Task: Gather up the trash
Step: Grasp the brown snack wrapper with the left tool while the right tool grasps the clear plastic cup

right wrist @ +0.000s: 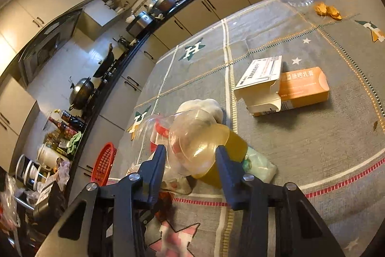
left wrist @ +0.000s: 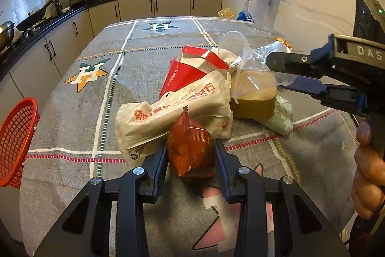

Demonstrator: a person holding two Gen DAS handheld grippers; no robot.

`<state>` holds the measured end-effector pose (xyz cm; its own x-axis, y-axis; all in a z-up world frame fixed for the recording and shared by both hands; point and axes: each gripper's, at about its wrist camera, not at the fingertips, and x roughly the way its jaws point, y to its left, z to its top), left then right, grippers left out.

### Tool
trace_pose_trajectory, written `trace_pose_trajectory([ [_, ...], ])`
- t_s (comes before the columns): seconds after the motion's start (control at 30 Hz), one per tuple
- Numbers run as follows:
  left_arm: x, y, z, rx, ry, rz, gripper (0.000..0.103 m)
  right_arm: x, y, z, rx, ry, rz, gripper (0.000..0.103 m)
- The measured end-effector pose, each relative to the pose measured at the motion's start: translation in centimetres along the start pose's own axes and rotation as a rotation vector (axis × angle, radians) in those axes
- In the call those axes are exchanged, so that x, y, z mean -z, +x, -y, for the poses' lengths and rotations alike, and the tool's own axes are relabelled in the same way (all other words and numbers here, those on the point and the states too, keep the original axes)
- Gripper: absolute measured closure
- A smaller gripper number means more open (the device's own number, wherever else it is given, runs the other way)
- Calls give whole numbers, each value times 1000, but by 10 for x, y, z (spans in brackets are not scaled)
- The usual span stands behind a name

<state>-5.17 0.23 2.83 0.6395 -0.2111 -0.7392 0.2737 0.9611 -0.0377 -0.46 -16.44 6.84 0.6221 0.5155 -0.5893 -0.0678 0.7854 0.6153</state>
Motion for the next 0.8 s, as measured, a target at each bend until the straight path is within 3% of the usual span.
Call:
trace_pose_trajectory([
  [0.57, 4, -34, -6, 9, -16, 54, 68, 27, -52, -8, 63, -112, 124, 58],
  [0.8, 3, -44, -9, -9, -22, 75, 68, 34, -58, -15, 46, -138, 121, 58],
])
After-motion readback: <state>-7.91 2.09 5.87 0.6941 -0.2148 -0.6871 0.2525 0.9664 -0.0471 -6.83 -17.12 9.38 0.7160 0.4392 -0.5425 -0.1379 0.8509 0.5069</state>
